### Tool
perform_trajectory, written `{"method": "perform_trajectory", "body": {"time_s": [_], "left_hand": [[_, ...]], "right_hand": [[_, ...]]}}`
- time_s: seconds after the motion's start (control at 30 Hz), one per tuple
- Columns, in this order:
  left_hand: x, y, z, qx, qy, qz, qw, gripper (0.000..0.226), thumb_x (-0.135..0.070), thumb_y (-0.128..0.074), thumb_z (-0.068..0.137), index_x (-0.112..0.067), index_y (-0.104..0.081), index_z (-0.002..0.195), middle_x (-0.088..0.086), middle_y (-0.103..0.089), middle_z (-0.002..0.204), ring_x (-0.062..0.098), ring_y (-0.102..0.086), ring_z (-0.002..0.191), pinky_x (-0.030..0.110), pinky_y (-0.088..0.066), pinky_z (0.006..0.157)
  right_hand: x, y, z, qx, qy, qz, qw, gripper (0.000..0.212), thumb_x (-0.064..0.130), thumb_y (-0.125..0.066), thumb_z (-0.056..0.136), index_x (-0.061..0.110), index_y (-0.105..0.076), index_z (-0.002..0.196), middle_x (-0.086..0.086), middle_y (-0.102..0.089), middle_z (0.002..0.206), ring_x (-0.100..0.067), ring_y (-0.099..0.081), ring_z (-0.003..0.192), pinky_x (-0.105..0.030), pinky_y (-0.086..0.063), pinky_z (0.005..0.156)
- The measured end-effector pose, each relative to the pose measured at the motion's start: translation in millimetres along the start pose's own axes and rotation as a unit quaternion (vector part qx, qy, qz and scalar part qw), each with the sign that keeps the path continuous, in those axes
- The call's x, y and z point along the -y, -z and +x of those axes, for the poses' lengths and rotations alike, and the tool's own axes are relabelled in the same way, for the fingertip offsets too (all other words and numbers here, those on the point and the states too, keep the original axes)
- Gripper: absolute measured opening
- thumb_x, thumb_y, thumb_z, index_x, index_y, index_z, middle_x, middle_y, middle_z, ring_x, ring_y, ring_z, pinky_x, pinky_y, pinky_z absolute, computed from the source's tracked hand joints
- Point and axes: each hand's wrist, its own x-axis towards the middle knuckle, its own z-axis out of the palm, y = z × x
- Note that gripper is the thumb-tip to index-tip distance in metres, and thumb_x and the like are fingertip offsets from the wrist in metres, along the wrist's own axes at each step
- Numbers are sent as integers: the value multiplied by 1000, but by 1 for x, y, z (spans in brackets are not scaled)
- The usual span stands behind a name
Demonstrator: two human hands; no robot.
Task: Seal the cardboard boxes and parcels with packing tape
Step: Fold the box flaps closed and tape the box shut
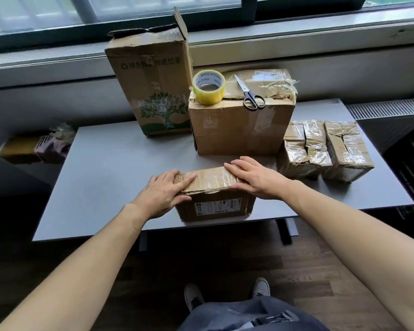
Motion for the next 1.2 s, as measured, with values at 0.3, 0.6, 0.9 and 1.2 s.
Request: {"method": "perform_trajectory", "body": {"time_s": [0.3,0.6,0.9,1.2], "left_hand": [[-36,17,24,-36,-7,-42,998,88,-80,0,81,-37,-21,156,1,-34,152,16,-24,143,42,-8,119],[-59,10,47,2,20,-62,998,94,-66,-56,87,-38,0,157,1,-27,156,21,-22,144,43,-14,116],[-52,17,47,-12,21,-28,999,96,-60,-59,88,-25,-5,159,1,-32,152,22,-30,139,42,-25,112],[-39,15,57,-52,18,24,998,87,-63,-45,94,-23,-3,159,3,-33,151,24,-34,136,41,-31,106]], "right_hand": [[4,-2,3,22,-8,-6,1000,100,82,4,86,19,-25,158,-14,-42,143,-32,-35,132,-50,-41,109],[8,6,-6,27,-13,-21,999,81,67,-35,95,28,-6,160,-7,-22,158,-27,-10,148,-49,-35,116],[2,5,-6,12,-36,20,999,93,41,-66,92,30,-4,160,-2,-19,159,-23,-12,148,-51,-40,112],[5,14,-14,-19,-132,60,989,85,27,-60,98,24,-3,161,0,-2,168,-19,-7,154,-43,-33,119]]}}
